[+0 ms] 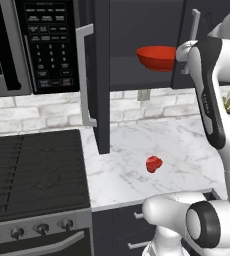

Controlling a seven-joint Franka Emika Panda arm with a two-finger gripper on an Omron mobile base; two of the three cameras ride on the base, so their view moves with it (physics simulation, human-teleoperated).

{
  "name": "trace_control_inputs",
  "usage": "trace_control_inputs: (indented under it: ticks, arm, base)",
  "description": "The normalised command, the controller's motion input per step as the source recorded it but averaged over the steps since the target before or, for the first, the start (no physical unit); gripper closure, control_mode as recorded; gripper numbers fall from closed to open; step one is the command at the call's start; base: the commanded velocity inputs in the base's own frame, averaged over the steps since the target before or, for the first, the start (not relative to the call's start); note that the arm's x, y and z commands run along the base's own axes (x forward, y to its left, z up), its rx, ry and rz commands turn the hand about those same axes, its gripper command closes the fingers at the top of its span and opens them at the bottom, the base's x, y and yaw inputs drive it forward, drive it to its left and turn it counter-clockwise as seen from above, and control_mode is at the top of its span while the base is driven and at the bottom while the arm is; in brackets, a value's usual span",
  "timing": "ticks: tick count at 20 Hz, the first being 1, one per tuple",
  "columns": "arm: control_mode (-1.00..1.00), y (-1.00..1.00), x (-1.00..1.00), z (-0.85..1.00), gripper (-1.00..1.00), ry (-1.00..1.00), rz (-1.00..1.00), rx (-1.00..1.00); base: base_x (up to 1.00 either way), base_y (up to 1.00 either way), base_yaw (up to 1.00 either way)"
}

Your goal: Retrieve the bowl from the cabinet, then place the raw meat into the bowl to avoid contamination.

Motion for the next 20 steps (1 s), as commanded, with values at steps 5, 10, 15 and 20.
trace_control_inputs:
  ticks: [5, 10, 15, 20]
  arm:
    - [-1.0, -0.1, 0.34, 0.0, -1.0, -0.05, -0.03, 0.0]
    - [-1.0, -0.14, 0.37, -0.03, -1.0, -0.02, -0.02, 0.0]
    - [-1.0, -0.12, 0.36, -0.06, -1.0, -0.01, 0.0, 0.0]
    - [-1.0, -0.01, 0.27, -0.02, -1.0, 0.0, 0.0, 0.0]
  base:
    - [0.0, 0.0, 0.0]
    - [0.0, 0.0, 0.0]
    - [0.0, 0.0, 0.0]
    - [0.0, 0.0, 0.0]
